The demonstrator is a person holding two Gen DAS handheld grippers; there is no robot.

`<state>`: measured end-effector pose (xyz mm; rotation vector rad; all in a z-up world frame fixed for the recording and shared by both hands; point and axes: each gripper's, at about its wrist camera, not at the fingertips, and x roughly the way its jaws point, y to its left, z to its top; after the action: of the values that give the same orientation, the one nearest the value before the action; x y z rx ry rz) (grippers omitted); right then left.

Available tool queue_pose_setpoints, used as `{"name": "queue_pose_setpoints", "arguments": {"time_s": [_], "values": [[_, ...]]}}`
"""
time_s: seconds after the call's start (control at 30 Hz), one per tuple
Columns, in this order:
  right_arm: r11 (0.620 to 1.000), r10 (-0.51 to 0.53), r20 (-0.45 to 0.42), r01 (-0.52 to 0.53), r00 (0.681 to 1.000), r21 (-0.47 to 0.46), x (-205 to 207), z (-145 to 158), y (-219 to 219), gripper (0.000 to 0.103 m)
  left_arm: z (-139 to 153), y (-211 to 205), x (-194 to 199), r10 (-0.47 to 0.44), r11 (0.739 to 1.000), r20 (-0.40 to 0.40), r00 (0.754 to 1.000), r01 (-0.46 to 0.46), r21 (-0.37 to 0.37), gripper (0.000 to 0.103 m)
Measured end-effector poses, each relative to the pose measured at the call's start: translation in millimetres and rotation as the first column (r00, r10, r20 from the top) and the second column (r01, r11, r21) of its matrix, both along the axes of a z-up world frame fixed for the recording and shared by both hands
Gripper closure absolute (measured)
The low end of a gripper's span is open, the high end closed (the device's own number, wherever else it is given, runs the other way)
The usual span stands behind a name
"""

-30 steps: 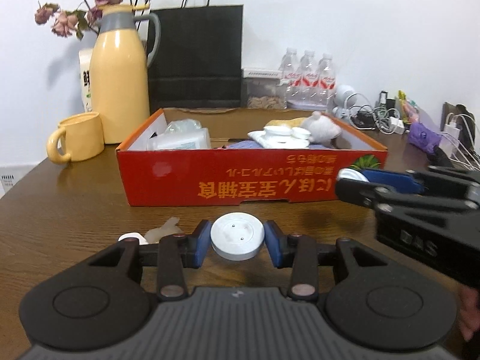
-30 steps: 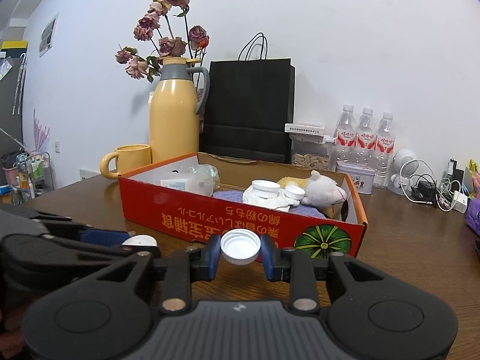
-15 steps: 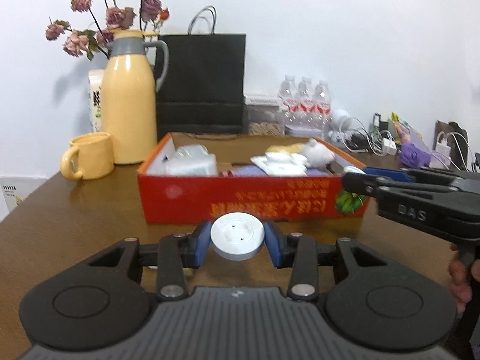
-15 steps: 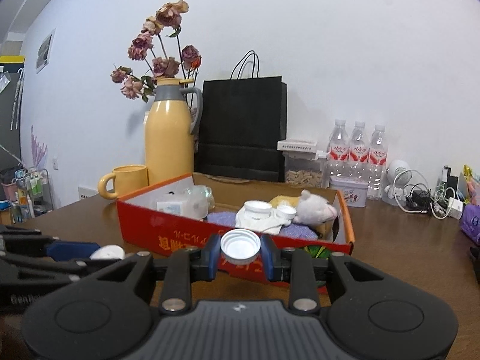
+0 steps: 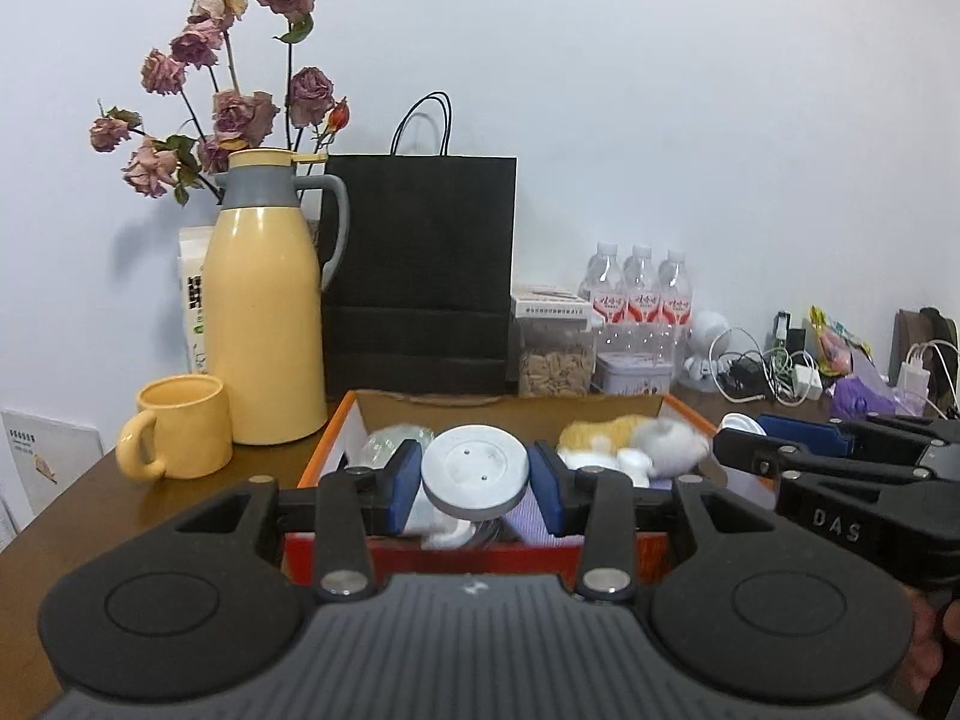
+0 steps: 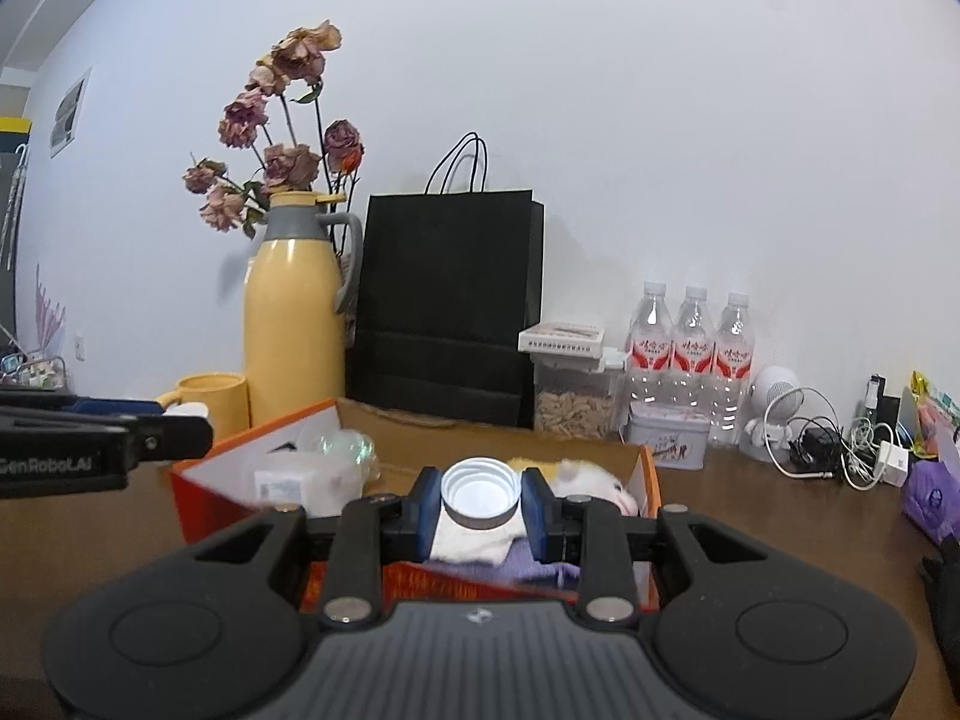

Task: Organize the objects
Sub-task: 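Carry the white disc and cap over the box with both grippers, then lower the white disc and cap into the box and open both grippers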

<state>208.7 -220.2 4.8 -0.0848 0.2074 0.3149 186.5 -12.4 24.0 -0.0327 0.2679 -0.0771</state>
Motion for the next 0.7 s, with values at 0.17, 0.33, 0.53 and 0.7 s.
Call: {"name": "queue_pose_setpoints", "arguments": {"time_s": [0.17,0.33,0.53,0.7], "values": [[1.000,-0.021,0.009,0.021,1.000,0.008,25,7,8,0.075,6,-8,28,-0.006,1.000,0.005,1.000,0.006,0.004,0.063],[0.999,-0.038,-0.017,0.038,0.999,0.022,56,5,17,0.075,2,-12,62,0.009,1.000,-0.014,1.000,-0.009,0.000,0.063],[0.998,-0.047,-0.080,0.050,0.996,0.032,82,-15,18,0.076,-15,-6,97,0.039,0.999,-0.061,0.997,-0.040,-0.016,0.063],[0.999,-0.045,-0.119,0.049,0.992,0.024,87,-24,16,0.076,-26,-1,106,0.044,0.999,-0.104,0.994,-0.046,-0.014,0.063]]}}
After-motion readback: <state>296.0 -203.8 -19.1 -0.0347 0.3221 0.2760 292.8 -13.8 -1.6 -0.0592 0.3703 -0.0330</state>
